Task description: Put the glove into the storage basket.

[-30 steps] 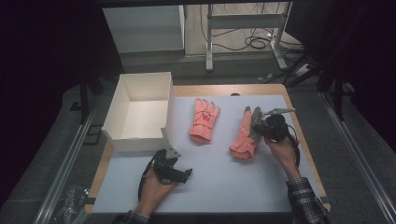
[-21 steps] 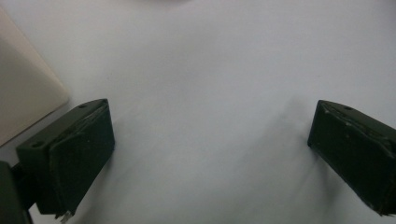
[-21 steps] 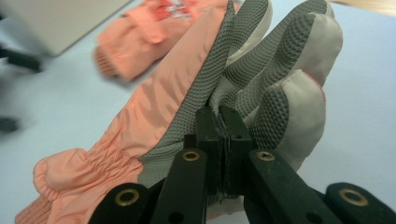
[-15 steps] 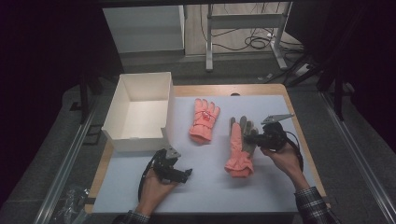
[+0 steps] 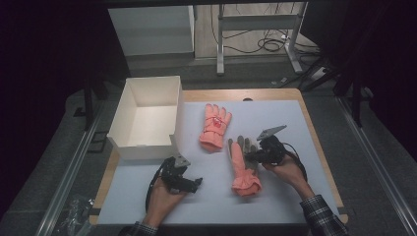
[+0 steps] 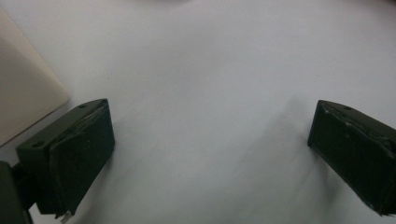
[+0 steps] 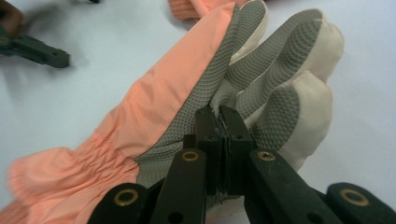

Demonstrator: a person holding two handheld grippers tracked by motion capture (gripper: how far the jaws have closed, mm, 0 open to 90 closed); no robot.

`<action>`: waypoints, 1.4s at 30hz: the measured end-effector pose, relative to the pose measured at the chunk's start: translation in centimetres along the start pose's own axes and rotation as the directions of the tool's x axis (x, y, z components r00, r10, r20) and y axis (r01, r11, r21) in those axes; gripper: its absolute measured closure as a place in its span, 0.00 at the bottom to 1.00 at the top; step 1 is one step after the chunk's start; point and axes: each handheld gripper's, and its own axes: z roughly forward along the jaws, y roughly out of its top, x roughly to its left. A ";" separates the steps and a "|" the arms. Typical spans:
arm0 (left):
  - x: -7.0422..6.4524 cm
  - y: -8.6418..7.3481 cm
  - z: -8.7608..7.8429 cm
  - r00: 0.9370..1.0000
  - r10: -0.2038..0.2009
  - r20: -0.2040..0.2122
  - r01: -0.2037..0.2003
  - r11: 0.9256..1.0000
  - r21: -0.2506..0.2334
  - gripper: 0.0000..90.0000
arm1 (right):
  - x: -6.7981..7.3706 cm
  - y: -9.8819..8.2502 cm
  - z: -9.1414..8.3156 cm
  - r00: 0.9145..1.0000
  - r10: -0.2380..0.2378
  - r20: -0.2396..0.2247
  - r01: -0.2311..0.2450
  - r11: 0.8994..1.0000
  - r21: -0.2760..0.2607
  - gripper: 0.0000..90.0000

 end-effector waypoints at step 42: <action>0.0 0.0 0.0 1.000 0.000 0.000 0.000 1.000 0.000 0.01 | -2.3 12.5 6.1 0.983 0.039 0.177 -0.022 0.995 -0.096 0.55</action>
